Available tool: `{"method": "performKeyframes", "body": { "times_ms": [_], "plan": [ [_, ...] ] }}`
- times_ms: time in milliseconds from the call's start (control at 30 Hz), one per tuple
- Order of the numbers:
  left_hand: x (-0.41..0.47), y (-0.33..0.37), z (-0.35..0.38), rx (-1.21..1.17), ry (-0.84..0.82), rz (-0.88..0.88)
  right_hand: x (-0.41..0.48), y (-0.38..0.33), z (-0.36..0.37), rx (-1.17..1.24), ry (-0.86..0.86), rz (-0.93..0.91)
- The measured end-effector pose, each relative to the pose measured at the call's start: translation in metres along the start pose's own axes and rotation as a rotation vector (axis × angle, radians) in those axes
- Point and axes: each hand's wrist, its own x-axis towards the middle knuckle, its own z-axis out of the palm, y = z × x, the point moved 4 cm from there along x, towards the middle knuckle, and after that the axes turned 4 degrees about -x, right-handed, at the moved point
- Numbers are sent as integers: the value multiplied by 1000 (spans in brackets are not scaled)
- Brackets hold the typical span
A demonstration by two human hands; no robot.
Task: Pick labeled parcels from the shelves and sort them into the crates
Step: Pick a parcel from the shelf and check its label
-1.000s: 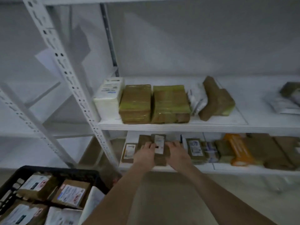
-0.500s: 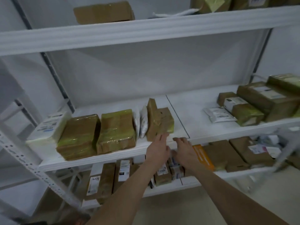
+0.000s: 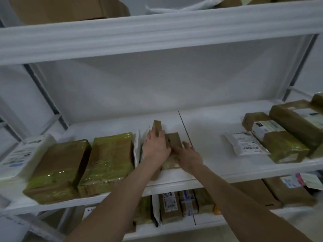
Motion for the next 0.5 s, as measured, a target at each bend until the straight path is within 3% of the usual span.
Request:
{"method": "performKeyframes", "body": {
  "times_ms": [100,300,500],
  "plan": [
    [7,-6,5,-28,-59,-75,11,16,-4,-25,13,-18],
    [7,8,-1,-40,-21,-161,19,60,-20,-59,21,-79],
    [-3,50,18,91,-24,-214,15,115,-33,-69,-20,-99]
  ]
}}
